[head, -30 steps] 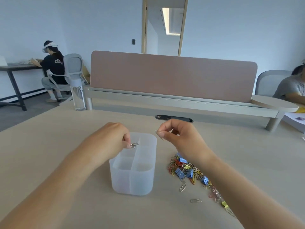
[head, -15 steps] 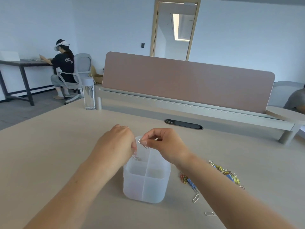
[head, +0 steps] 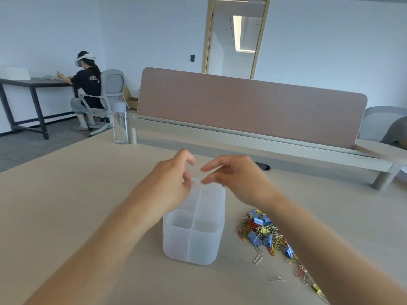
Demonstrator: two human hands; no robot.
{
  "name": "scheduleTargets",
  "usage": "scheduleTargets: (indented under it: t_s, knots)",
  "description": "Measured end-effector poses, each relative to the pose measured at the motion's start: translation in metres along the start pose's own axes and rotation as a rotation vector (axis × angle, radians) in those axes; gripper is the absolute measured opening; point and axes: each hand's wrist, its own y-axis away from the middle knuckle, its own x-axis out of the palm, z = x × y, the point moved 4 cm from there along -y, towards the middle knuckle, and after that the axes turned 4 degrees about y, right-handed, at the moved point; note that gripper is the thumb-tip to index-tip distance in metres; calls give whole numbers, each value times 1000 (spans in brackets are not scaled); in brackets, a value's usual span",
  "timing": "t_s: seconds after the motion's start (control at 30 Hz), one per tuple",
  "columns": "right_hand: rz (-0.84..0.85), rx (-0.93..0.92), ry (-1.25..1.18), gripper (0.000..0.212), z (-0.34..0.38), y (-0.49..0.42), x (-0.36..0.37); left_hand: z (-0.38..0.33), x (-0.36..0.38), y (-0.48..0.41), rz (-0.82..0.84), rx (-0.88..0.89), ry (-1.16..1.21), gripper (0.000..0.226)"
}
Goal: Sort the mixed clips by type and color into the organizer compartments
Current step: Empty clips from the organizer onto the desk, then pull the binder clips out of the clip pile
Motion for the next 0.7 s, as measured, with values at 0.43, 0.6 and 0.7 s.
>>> scheduleTargets:
  t_s: [0.43, 0.6, 0.7]
  knots:
    - [-52, 136, 86, 6, -103, 98, -85, -85, 134, 8, 191, 167, 257, 25]
    - [-110, 121, 36, 11, -147, 121, -70, -67, 151, 16, 214, 119, 93, 18]
    - [-183, 64, 44, 19, -153, 125, -66, -60, 155, 24, 226, 101, -21, 25]
